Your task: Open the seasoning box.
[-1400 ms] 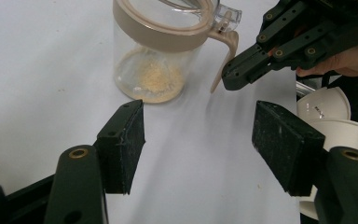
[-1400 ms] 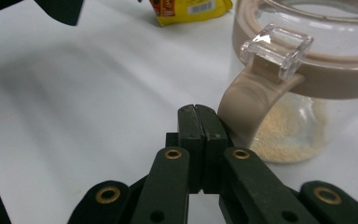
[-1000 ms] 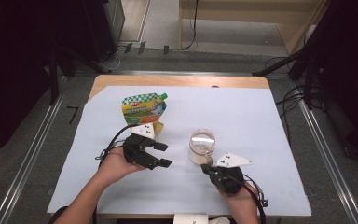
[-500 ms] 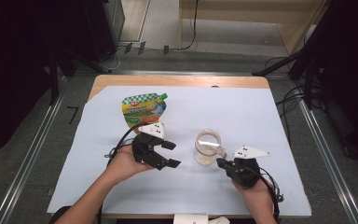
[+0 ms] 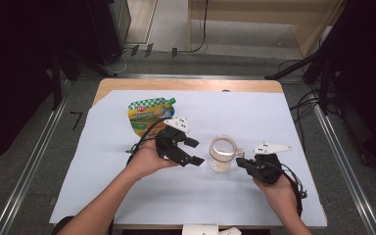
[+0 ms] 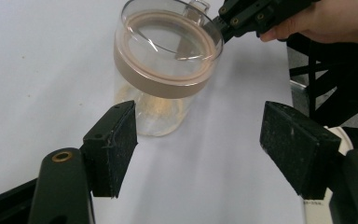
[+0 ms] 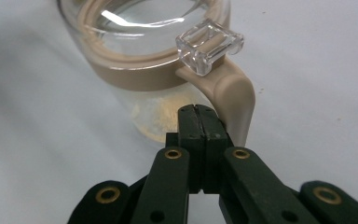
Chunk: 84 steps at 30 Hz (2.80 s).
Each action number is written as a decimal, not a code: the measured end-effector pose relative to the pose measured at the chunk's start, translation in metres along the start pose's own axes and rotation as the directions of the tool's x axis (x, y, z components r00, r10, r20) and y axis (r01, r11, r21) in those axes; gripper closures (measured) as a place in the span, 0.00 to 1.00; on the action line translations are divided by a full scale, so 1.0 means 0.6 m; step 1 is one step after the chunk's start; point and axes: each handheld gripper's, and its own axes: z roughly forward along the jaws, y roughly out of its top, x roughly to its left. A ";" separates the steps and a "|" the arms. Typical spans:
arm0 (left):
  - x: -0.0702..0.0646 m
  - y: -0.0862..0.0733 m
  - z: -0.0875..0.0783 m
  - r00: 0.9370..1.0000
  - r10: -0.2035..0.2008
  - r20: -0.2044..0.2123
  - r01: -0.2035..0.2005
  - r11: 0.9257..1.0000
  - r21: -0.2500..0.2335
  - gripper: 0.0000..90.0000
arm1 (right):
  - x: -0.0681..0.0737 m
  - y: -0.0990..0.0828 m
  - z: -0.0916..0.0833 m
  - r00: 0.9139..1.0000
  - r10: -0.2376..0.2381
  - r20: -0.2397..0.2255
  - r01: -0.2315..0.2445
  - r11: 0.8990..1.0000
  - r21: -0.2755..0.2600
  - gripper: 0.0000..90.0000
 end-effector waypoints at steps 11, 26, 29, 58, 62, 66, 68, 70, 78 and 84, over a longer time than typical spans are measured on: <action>0.021 0.022 0.052 1.000 0.013 -0.011 -0.013 0.999 -0.046 0.25 | -0.040 0.011 0.020 1.000 0.030 0.009 -0.030 0.999 -0.022 1.00; 0.022 0.024 0.059 0.999 0.006 -0.039 -0.008 0.998 -0.066 0.17 | -0.046 0.014 0.063 0.996 0.036 0.086 -0.036 0.999 -0.008 1.00; 0.020 0.024 0.060 0.999 0.003 -0.038 -0.006 0.997 -0.075 0.17 | -0.045 0.013 0.064 0.995 0.042 0.090 -0.041 0.999 -0.013 1.00; 0.004 0.008 0.074 0.989 0.038 -0.144 -0.052 0.994 -0.098 0.12 | 0.004 0.022 0.081 0.999 -0.015 0.038 0.015 1.000 0.000 1.00; 0.002 0.009 0.072 0.988 0.047 -0.149 -0.062 0.994 -0.091 0.13 | 0.005 0.022 0.081 0.999 -0.009 0.035 0.009 1.000 0.000 1.00; 0.003 0.011 0.068 0.989 0.035 -0.140 -0.052 0.992 -0.116 0.14 | 0.005 0.021 0.081 0.999 -0.011 0.036 0.011 1.000 0.000 1.00; 0.005 0.014 0.060 0.992 0.019 -0.121 -0.037 0.987 -0.154 0.15 | 0.005 0.021 0.081 0.999 -0.014 0.036 0.014 1.000 0.000 1.00; 0.008 0.015 0.052 0.994 0.000 -0.107 -0.020 0.982 -0.185 0.20 | 0.005 0.021 0.081 0.999 -0.014 0.035 0.014 1.000 0.000 1.00; -0.007 0.013 0.072 0.981 0.070 -0.180 -0.084 0.994 -0.072 0.12 | 0.005 0.021 0.080 0.999 -0.018 0.036 0.018 1.000 0.001 1.00; -0.003 0.010 0.088 0.979 0.075 -0.190 -0.088 0.994 -0.063 0.11 | 0.006 0.019 0.081 0.999 -0.018 0.038 0.018 1.000 0.004 1.00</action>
